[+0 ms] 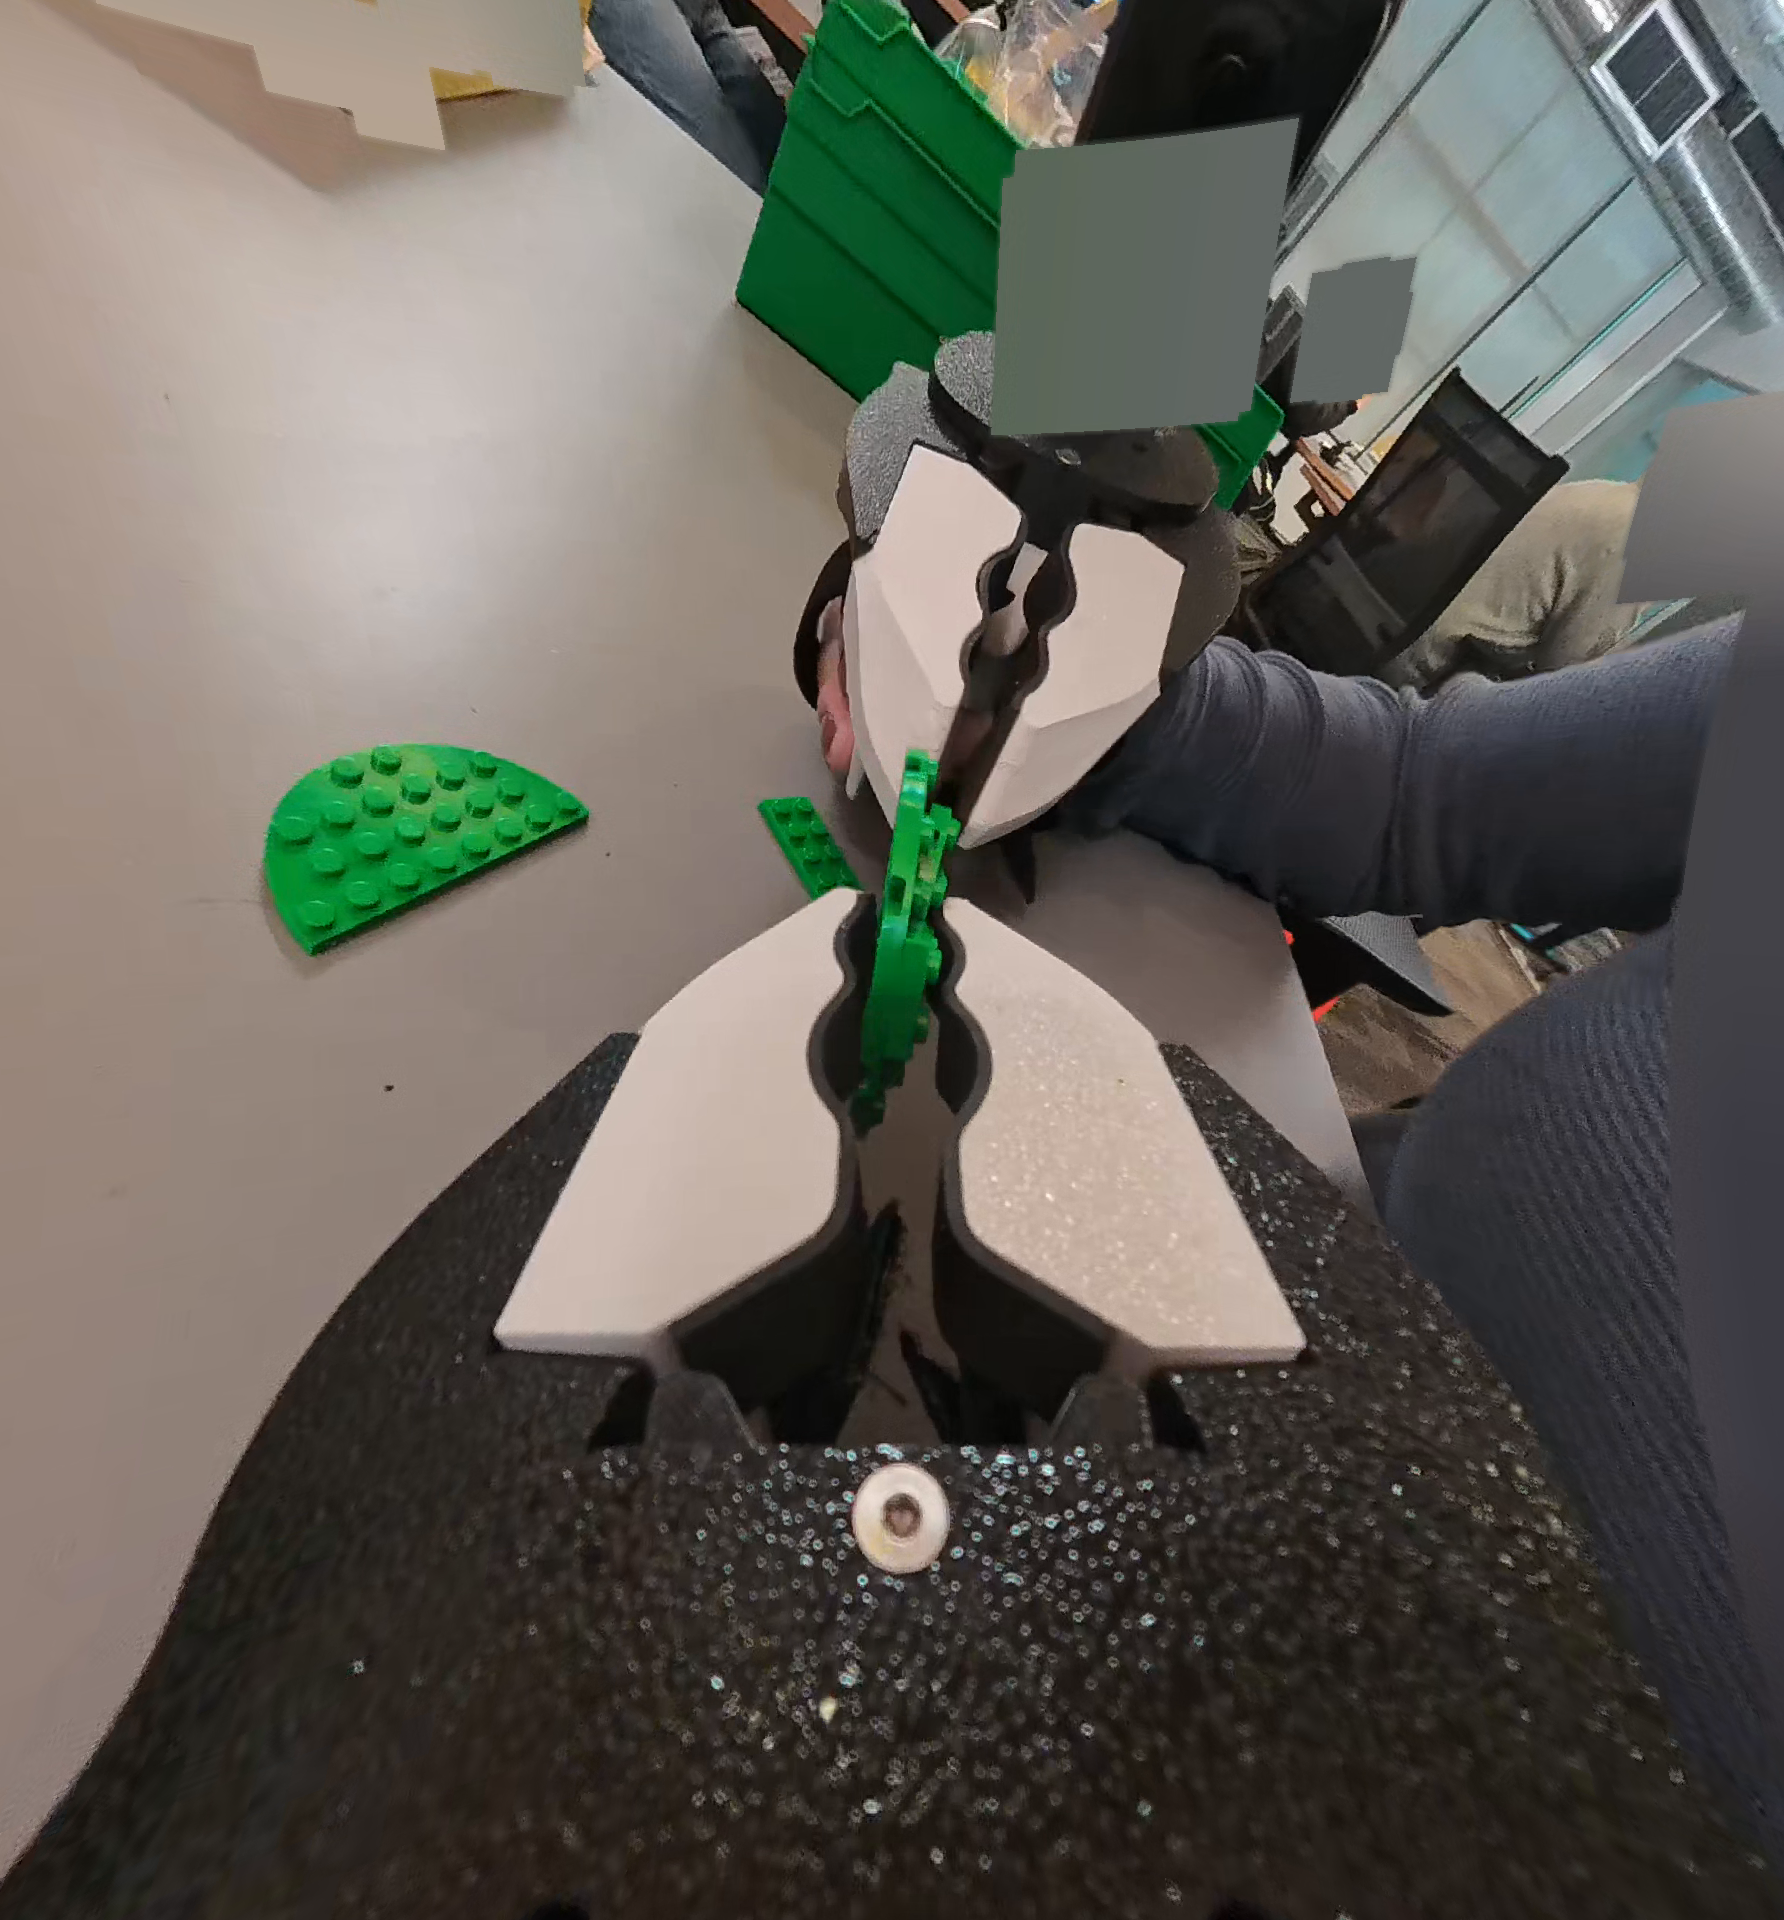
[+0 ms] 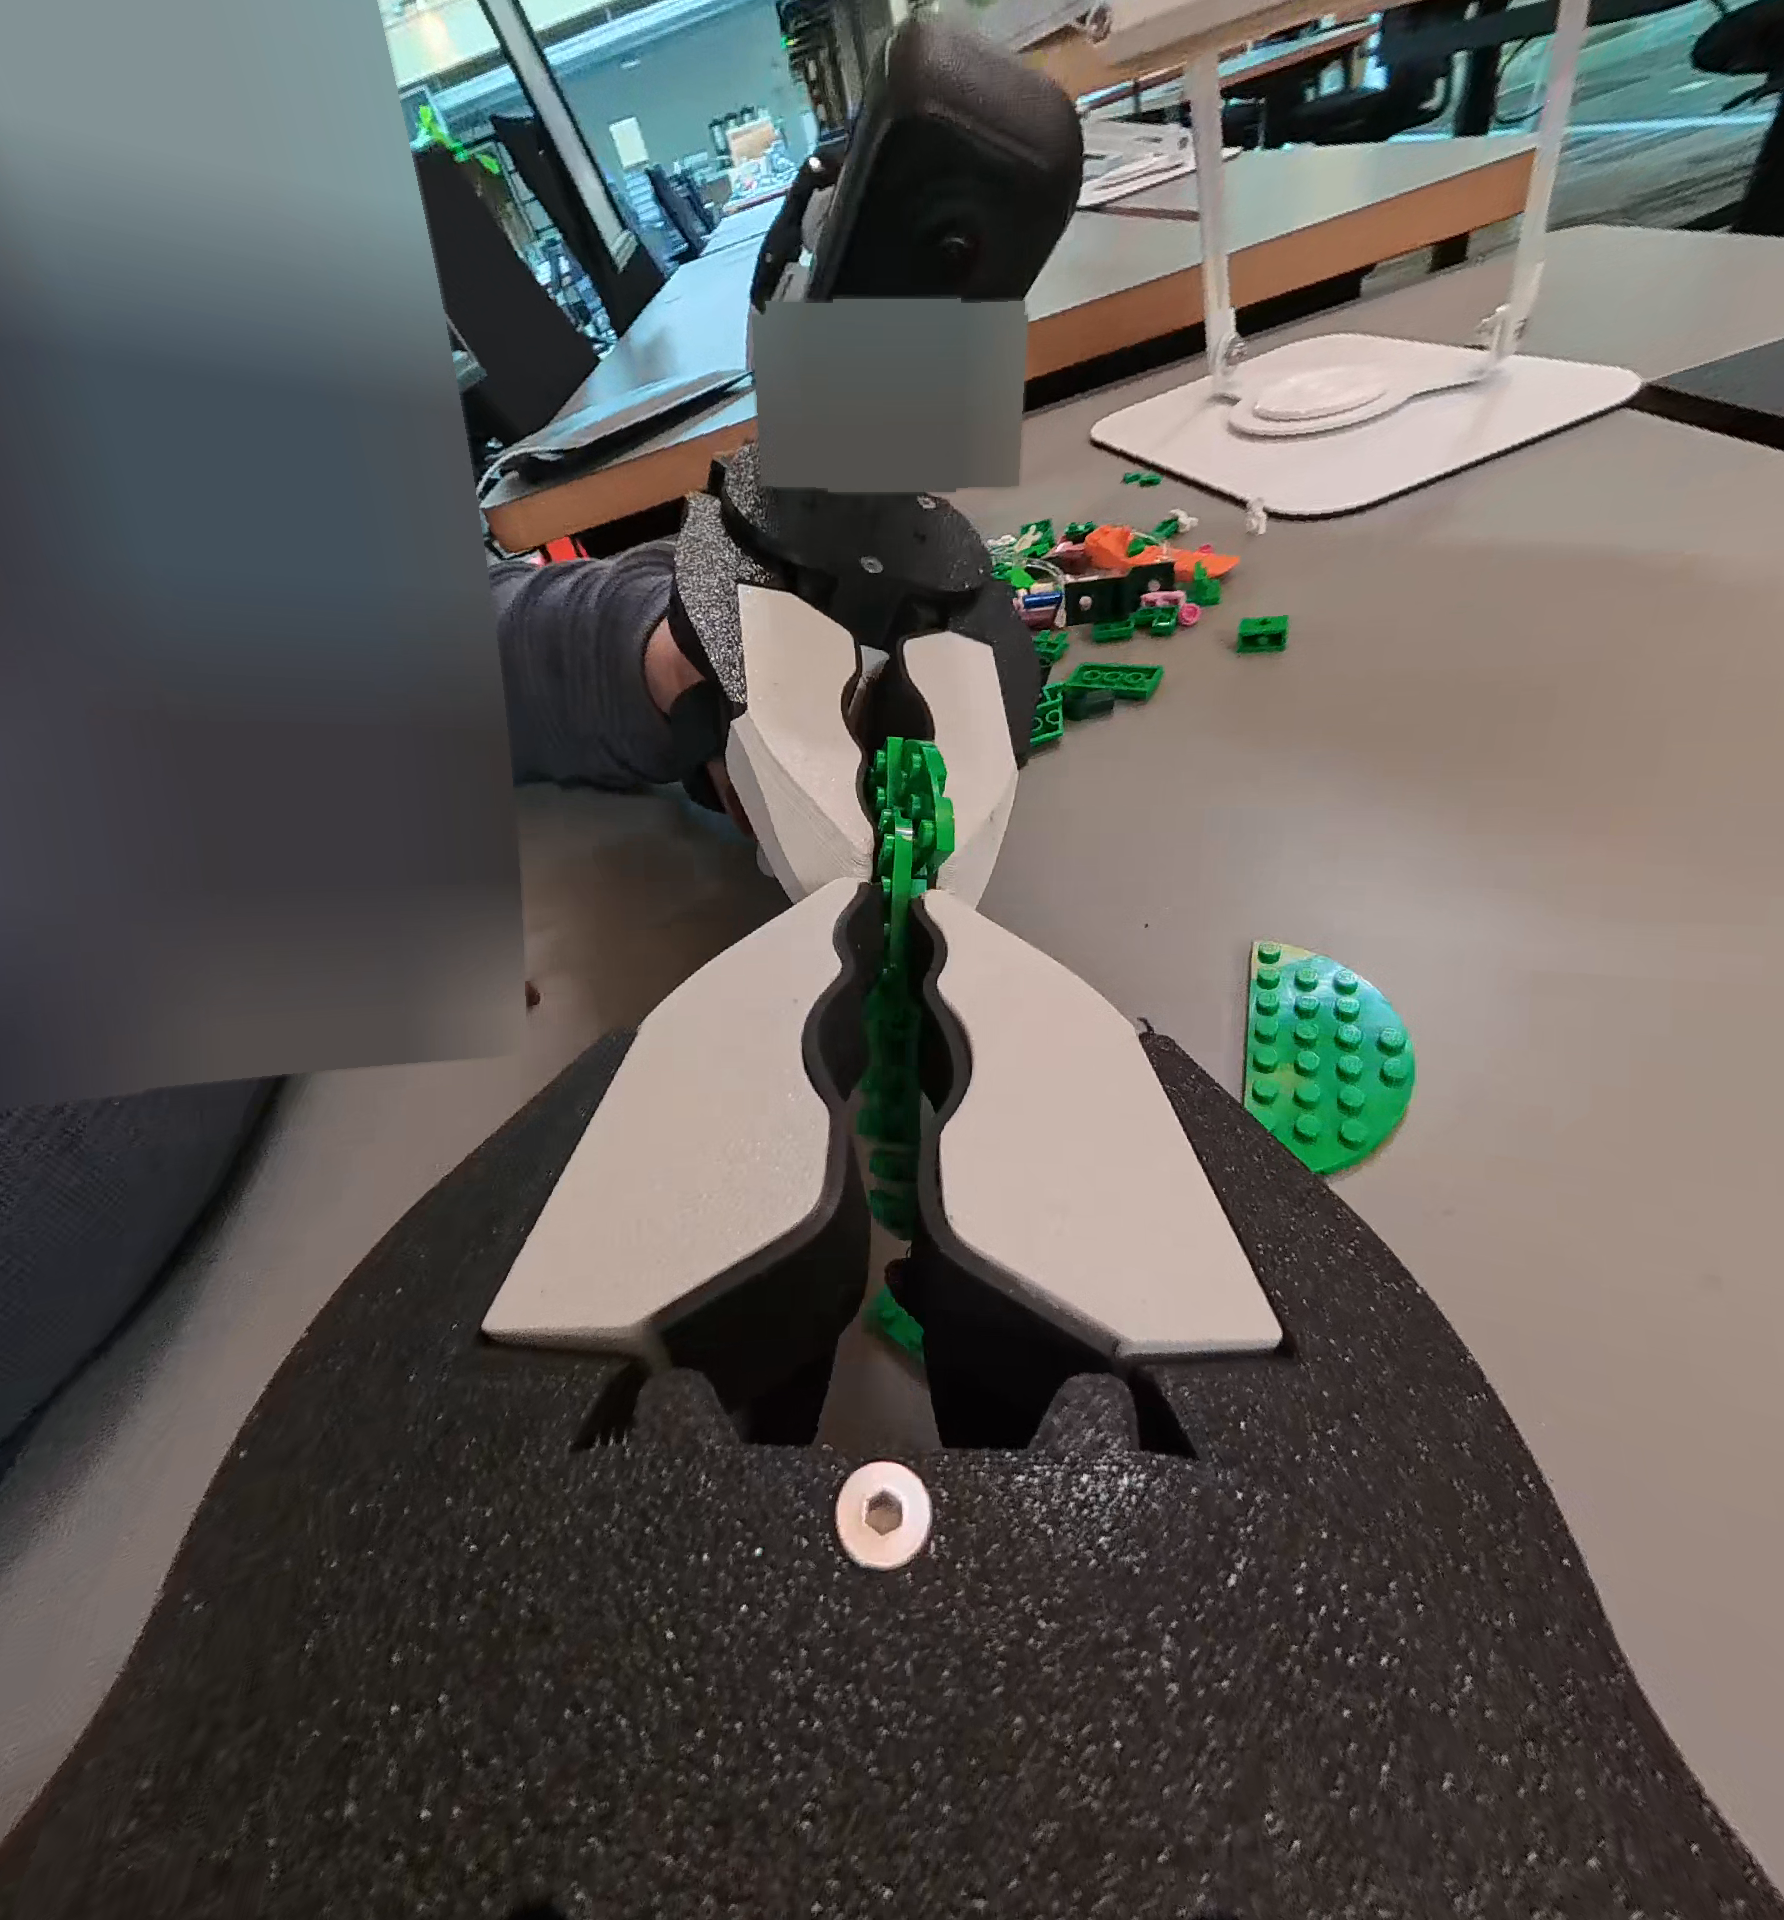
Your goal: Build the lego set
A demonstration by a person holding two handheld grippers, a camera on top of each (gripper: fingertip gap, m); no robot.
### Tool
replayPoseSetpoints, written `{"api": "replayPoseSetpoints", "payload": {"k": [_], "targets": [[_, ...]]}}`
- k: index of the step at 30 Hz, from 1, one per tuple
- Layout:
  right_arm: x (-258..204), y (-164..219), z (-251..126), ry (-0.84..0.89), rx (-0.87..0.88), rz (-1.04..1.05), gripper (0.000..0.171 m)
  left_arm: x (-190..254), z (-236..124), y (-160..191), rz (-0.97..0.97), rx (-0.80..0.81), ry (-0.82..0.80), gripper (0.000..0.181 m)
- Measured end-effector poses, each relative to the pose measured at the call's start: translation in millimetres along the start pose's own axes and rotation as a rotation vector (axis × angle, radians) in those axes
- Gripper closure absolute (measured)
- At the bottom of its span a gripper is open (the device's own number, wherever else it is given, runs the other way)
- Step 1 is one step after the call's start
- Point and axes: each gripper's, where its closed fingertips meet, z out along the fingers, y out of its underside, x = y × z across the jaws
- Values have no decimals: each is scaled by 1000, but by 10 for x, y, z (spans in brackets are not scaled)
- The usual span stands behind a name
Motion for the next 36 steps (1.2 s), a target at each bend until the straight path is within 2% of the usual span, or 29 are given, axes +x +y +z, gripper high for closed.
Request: {"api": "replayPoseSetpoints", "payload": {"k": [14, 36], "targets": [[38, 64, 18, 3, -47, 41, 167, -68, 17, 40, -9, -36, -41, 173], [-61, 117, -16, -25, -85, -114, 168, 11, 60, 129, 12, -81, -26, 172]]}}
